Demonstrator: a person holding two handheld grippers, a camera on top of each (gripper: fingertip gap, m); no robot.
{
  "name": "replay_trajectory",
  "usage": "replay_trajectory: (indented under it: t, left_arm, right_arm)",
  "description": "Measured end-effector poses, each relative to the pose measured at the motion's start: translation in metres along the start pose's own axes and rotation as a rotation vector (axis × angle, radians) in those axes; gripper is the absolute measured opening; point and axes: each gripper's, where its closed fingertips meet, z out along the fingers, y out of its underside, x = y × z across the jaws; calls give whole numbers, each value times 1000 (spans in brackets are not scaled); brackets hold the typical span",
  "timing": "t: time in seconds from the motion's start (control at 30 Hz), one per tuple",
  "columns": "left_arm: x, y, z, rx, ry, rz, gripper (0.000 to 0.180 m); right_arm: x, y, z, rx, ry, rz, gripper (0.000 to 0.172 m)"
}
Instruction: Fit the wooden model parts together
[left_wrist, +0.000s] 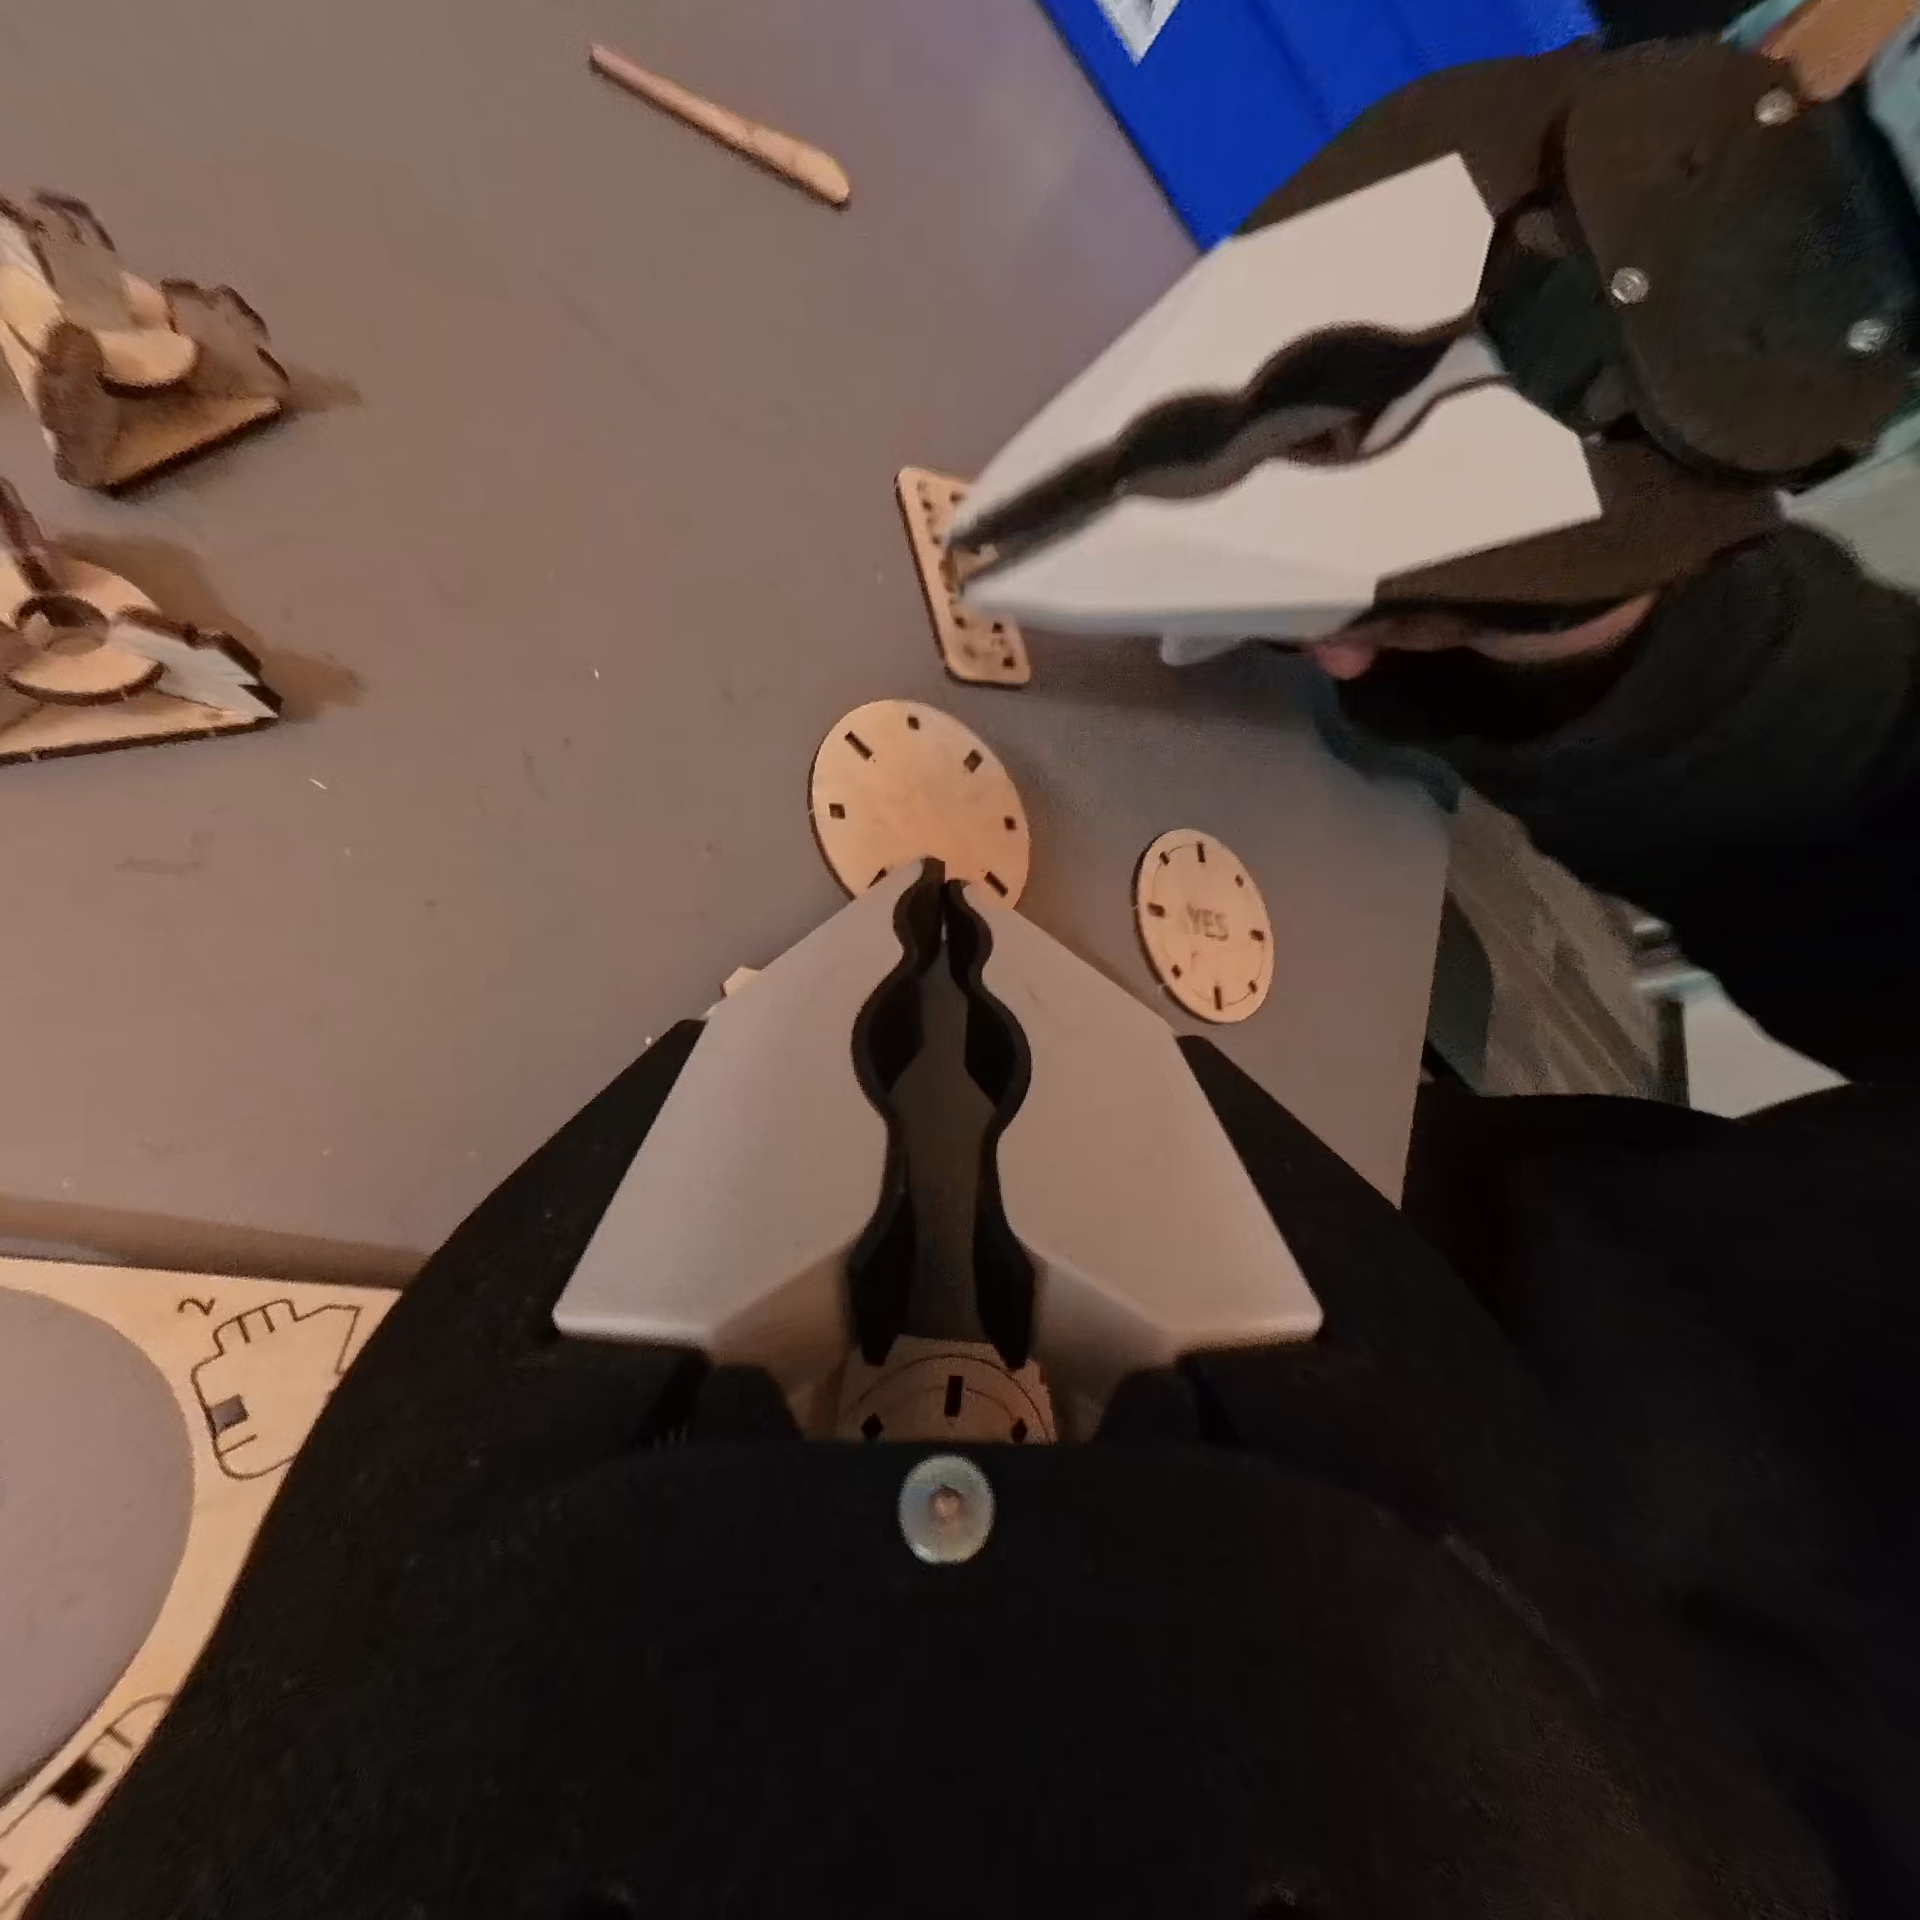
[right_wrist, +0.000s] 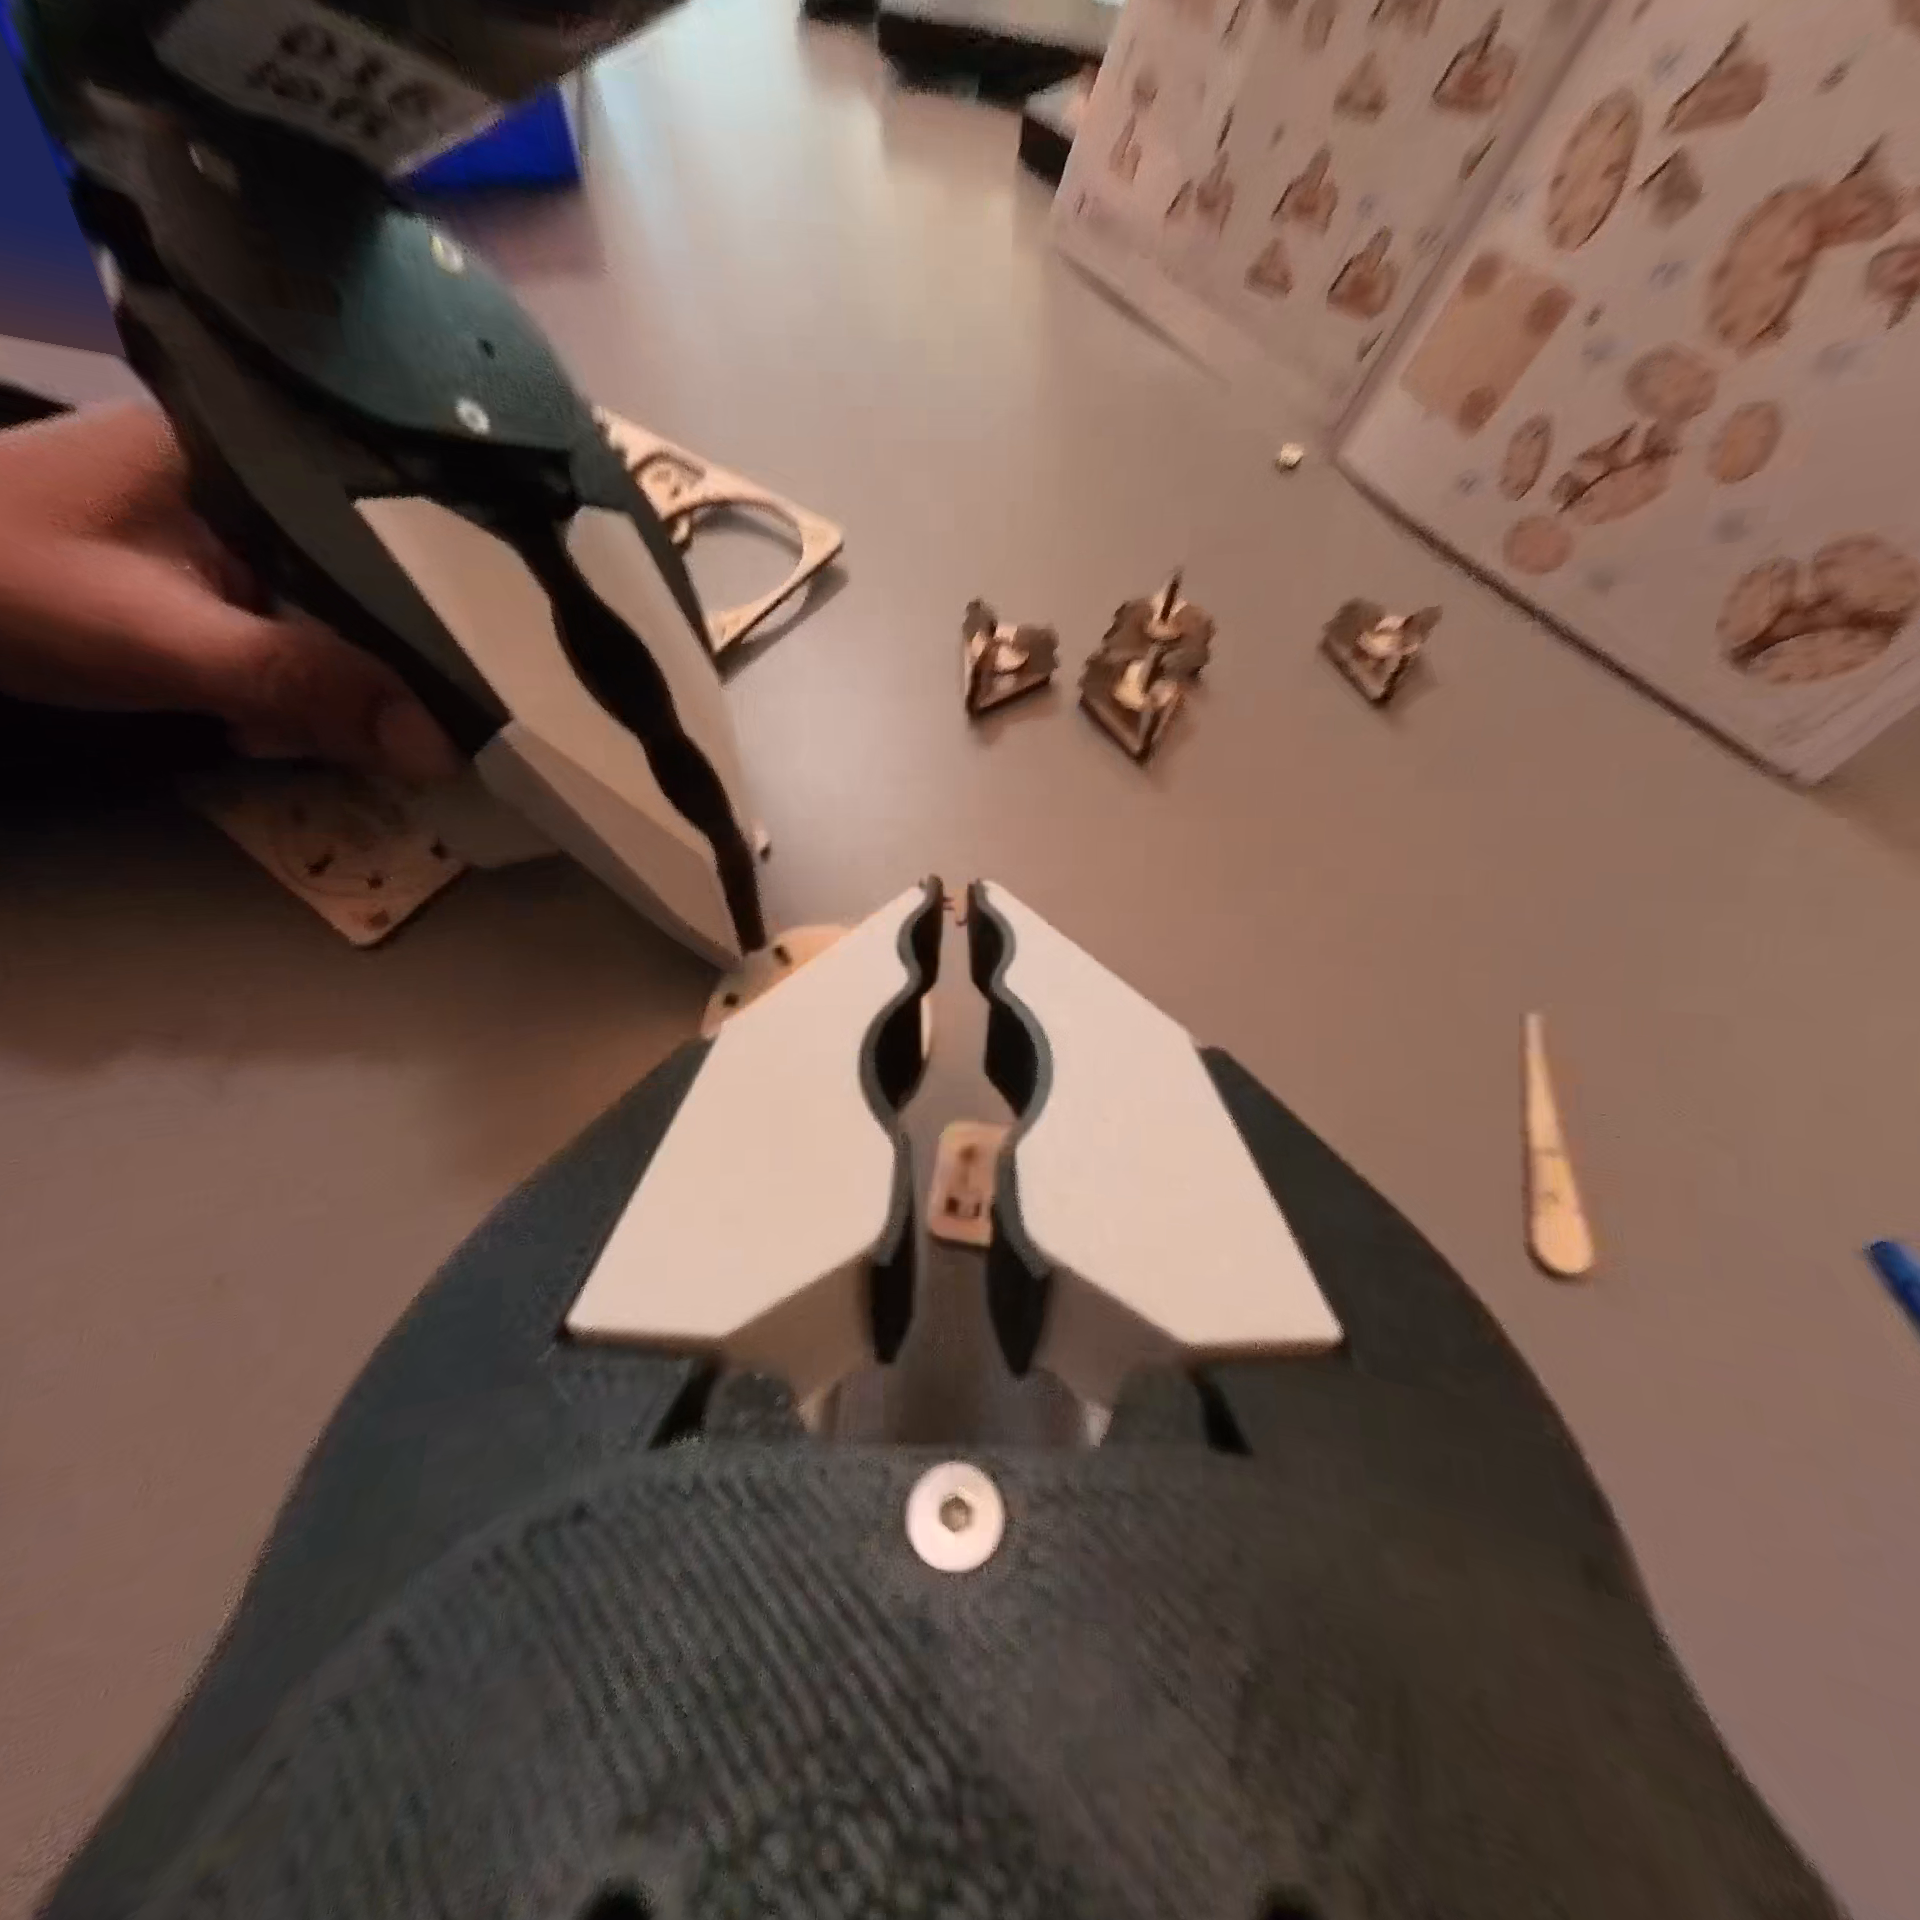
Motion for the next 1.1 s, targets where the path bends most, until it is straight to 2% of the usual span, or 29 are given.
replay_trajectory:
  t: [0.17, 0.27, 0.37, 0.47, 0.53, 0.6, 0.7, 0.8, 0.9, 1.0, 1.1]
  left_arm:
    - [-10, -33, -38, 164, 29, -54, 5]
    - [-30, -74, -83, 287, -78, -20, 6]
    - [-36, -108, -110, 339, -158, 46, 9]
    - [-38, -119, -104, 312, -191, 123, 8]
    - [-26, -121, -92, 378, -122, 206, 0]
    - [-26, -117, -82, 445, -108, 246, 0]
    - [-18, -102, -65, 365, -15, 266, 1]
    - [-8, -93, -54, 318, 52, 273, 7]
    - [17, -93, -52, 342, 144, 331, 19]
    - [16, -91, -46, 335, 68, 406, 19]
    - [10, -91, -43, 329, 33, 400, 19]
  right_arm:
    - [32, -56, -10, 277, 127, -131, 2]
    - [43, -86, -8, 384, 172, -198, 3]
    - [35, -100, -1, 421, 94, -159, 3]
    - [35, -91, -3, 426, 109, -173, 3]
    - [38, -83, -6, 424, 116, -181, 2]
    - [40, -79, -10, 436, 95, -135, 2]
    - [35, -80, -12, 461, 15, -58, 3]
    - [31, -75, -10, 457, -36, -16, 2]
    - [28, -73, -10, 478, -134, 102, 2]
    - [31, -75, -12, 502, -195, 202, 2]
    - [37, -72, -11, 492, -176, 201, 2]
